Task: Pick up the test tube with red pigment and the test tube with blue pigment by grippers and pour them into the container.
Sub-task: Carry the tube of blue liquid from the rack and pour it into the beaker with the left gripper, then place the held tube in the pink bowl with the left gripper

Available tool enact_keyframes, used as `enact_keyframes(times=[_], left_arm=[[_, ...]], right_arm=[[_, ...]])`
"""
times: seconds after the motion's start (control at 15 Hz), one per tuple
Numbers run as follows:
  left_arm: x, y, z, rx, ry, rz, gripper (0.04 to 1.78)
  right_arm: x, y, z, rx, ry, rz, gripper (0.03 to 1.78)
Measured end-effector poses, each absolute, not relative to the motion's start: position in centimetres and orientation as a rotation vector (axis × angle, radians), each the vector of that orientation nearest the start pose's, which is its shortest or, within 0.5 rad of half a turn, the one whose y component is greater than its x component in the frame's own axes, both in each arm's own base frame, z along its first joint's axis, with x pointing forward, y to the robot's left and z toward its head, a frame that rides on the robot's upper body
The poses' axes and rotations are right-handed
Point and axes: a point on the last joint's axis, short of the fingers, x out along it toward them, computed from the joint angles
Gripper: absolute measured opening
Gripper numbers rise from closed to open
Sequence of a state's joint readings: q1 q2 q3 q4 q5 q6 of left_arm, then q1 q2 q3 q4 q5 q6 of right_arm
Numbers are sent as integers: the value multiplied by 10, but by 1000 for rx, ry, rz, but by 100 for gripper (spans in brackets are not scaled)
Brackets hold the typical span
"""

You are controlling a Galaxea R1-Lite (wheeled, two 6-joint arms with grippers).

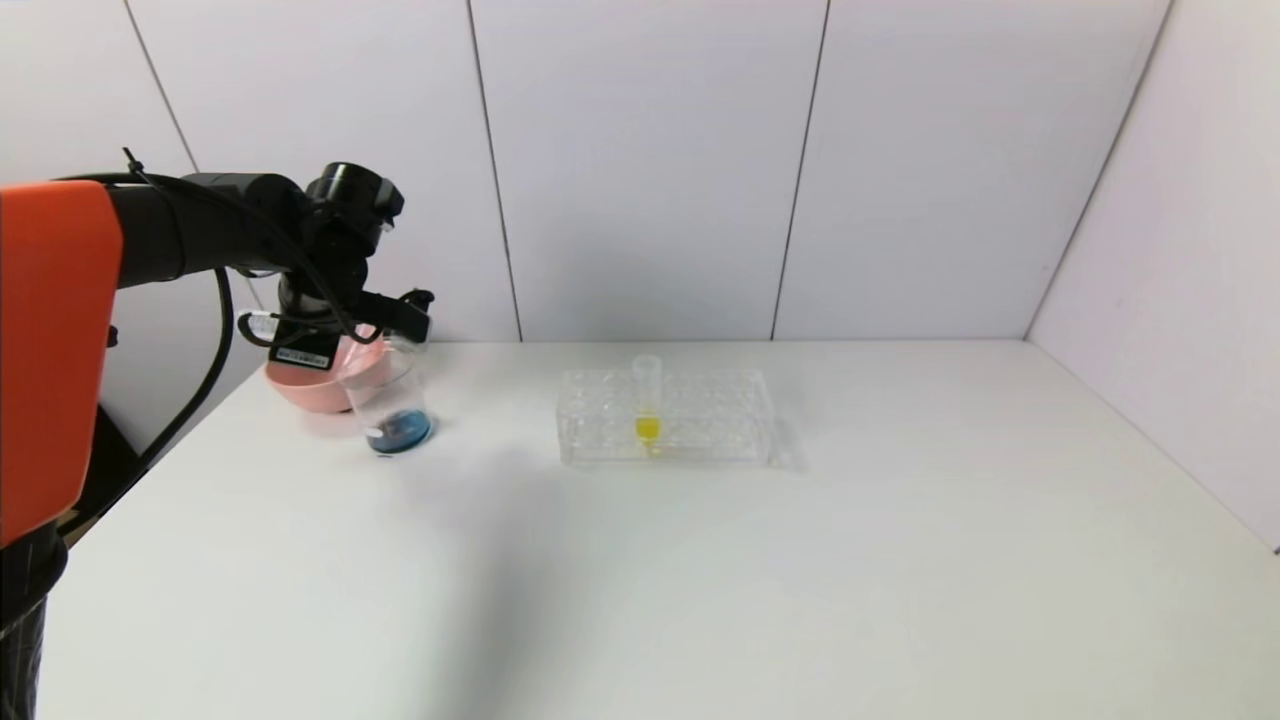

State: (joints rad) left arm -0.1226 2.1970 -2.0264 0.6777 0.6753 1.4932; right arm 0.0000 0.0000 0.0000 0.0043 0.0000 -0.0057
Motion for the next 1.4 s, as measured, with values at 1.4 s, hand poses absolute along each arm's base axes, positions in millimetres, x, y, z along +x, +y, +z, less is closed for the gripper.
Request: enact_keyframes(times=[1.4], left_arm=[[409, -9, 306, 156, 339, 215, 46]], right_arm=[[-23, 0, 75, -5, 5, 0, 178]])
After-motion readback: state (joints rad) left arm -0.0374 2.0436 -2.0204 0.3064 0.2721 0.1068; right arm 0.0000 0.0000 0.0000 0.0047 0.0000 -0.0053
